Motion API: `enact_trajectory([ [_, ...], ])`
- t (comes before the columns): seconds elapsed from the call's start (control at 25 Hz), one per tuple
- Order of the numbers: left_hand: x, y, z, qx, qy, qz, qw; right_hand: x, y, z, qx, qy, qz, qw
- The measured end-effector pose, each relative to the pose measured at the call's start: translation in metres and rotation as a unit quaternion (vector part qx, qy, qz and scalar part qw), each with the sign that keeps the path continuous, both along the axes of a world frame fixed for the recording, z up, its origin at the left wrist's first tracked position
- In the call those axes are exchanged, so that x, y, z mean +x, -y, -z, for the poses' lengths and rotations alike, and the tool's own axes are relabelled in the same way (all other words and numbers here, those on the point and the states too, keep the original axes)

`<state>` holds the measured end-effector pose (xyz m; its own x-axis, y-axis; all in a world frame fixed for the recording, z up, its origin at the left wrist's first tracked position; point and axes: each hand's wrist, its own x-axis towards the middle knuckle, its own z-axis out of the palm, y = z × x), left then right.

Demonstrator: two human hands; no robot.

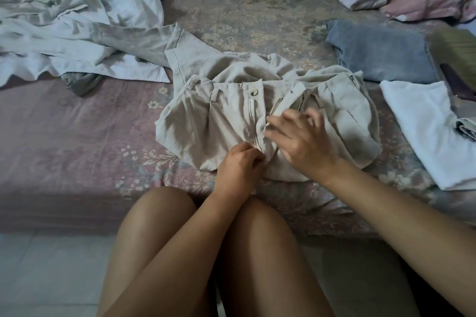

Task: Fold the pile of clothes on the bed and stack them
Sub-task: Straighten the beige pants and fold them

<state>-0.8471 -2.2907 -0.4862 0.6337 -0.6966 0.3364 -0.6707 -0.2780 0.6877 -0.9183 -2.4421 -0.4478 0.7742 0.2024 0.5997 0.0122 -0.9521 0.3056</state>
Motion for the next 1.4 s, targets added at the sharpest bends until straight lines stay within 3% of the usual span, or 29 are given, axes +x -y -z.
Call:
enact_trajectory([
  [0.2, 0.003, -0.009, 0.005, 0.005, 0.033, -0.006, 0.999, -0.015, -0.01, 0.017, 0.198, -0.184, -0.046, 0.962],
  [0.56, -0.001, -0.007, 0.001, 0.028, 0.038, -0.013, 0.999, -0.019, -0.014, 0.012, 0.275, -0.226, -0.015, 0.934],
  [0.72, -0.002, -0.007, 0.0, 0.021, 0.047, -0.017, 0.999, -0.013, -0.02, 0.004, 0.246, -0.263, 0.036, 0.932],
  [0.92, 0.001, -0.008, 0.001, 0.011, 0.089, 0.005, 0.996, 0.0, -0.023, -0.003, 0.324, -0.333, 0.161, 0.87],
  [1.12, 0.002, -0.006, 0.001, 0.029, 0.145, 0.023, 0.989, 0.004, -0.02, -0.006, 0.31, -0.413, 0.161, 0.841],
  [1.24, 0.003, -0.005, 0.003, 0.031, 0.133, 0.022, 0.99, 0.004, -0.019, -0.006, 0.258, -0.427, 0.146, 0.854],
  [1.4, 0.003, -0.002, 0.007, 0.049, 0.103, 0.023, 0.993, -0.002, -0.026, -0.005, 0.086, -0.291, 0.06, 0.951],
])
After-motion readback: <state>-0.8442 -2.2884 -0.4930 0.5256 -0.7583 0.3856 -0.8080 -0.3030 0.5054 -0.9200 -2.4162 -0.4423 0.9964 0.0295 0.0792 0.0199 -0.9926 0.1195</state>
